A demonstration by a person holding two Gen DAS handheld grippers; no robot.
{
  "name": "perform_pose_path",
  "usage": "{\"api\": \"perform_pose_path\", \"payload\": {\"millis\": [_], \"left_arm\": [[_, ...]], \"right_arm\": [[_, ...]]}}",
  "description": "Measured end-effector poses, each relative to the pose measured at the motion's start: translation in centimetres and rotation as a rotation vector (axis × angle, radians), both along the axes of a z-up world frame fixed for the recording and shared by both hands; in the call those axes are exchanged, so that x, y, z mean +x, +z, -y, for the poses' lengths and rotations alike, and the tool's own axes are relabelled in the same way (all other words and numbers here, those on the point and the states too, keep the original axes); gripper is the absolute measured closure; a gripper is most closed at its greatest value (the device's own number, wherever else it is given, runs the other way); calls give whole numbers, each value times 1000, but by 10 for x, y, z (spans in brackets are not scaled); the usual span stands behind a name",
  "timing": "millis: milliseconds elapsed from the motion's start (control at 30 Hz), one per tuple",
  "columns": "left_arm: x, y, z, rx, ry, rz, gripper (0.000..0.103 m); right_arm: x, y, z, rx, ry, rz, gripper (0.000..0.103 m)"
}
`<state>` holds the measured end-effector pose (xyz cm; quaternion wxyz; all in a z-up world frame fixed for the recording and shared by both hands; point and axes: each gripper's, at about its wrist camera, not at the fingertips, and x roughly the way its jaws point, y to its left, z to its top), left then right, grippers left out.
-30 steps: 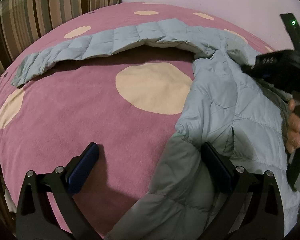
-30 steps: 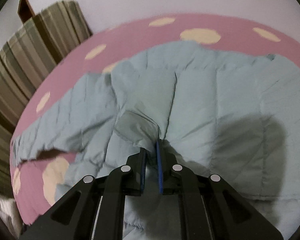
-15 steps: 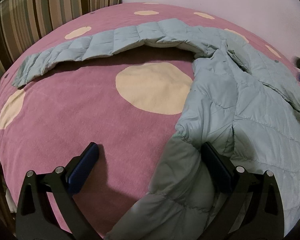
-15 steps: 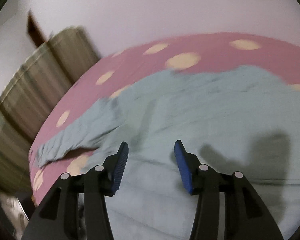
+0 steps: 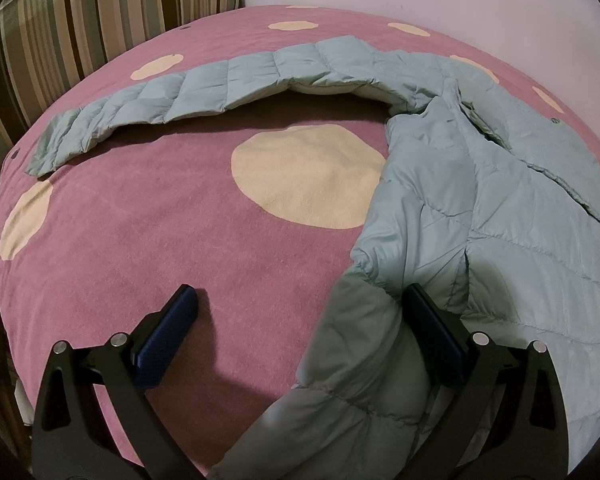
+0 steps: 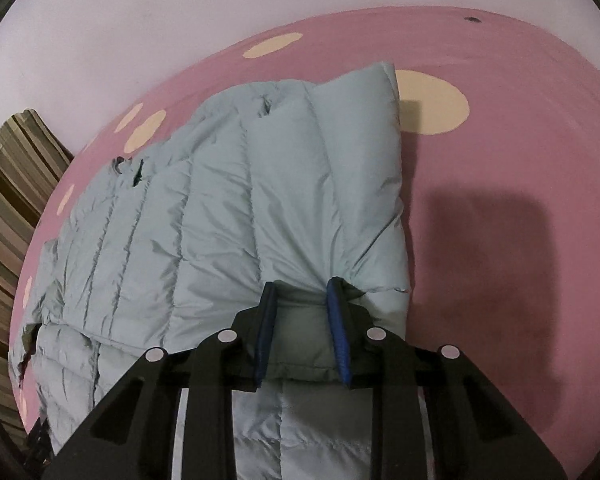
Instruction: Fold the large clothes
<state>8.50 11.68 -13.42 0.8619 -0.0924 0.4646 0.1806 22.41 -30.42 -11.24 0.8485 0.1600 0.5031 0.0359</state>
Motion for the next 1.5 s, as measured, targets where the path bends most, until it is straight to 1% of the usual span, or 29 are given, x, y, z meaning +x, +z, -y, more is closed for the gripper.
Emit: {"api": "perform_pose_path", "payload": {"millis": [67, 133, 200, 267, 333, 367, 400, 467, 500, 567, 667, 700, 733, 767, 833, 867, 933, 1033, 1233, 1300, 1367, 1500], "left_arm": [[1, 0, 0, -2, 0, 0, 2], [1, 0, 1, 1, -1, -4, 2], [1, 0, 1, 3, -1, -3, 2], [2, 0, 0, -1, -1, -3, 2], [1, 0, 1, 2, -1, -4, 2], [1, 0, 1, 2, -1, -3, 2], [1, 0, 1, 1, -1, -3, 2], [1, 0, 2, 2, -1, -5, 2], [1, 0, 2, 5, -1, -4, 2], [1, -1, 2, 7, -1, -7, 2], [2, 0, 1, 6, -1, -6, 2], [2, -1, 1, 4, -1, -6, 2], [2, 0, 2, 6, -1, -7, 2], [2, 0, 2, 9, -1, -7, 2], [2, 0, 2, 7, -1, -7, 2], [2, 0, 1, 6, -1, -6, 2], [2, 0, 2, 7, -1, -7, 2], [2, 0, 1, 5, -1, -6, 2], [2, -1, 1, -1, -1, -4, 2], [3, -1, 1, -3, -1, -3, 2], [2, -1, 1, -6, 0, -1, 2], [1, 0, 0, -14, -5, 2, 2]], "right_arm": [[3, 16, 2, 24, 1, 23, 77], [7, 31, 13, 33, -23, 74, 75], [19, 38, 22, 32, -48, 99, 75], [36, 38, 31, 29, -77, 110, 75], [52, 30, 37, 23, -90, 103, 75], [63, 22, 39, 23, -96, 92, 75], [65, 16, 41, 23, -98, 84, 75], [79, -9, 39, 23, -96, 9, 75], [83, -22, 41, 40, -94, -17, 75], [83, -23, 45, 42, -96, 2, 75], [74, -4, 38, -18, -97, 12, 74], [68, 5, 34, -34, -96, 21, 73], [59, 13, 27, -42, -94, 38, 67], [48, 22, 19, -41, -93, 62, 55], [25, 33, 4, -40, -91, 110, 39], [10, 38, -8, -47, -78, 135, 39], [-4, 40, -24, -67, -50, 146, 39], [-17, 31, -47, -138, -25, 148, 39], [-9, -2, -56, -203, -23, 79, 39], [-7, -12, -56, -192, -24, 67, 38], [-6, -15, -55, -180, -28, 70, 38], [-10, -16, -61, -201, -25, 82, 36]]}}
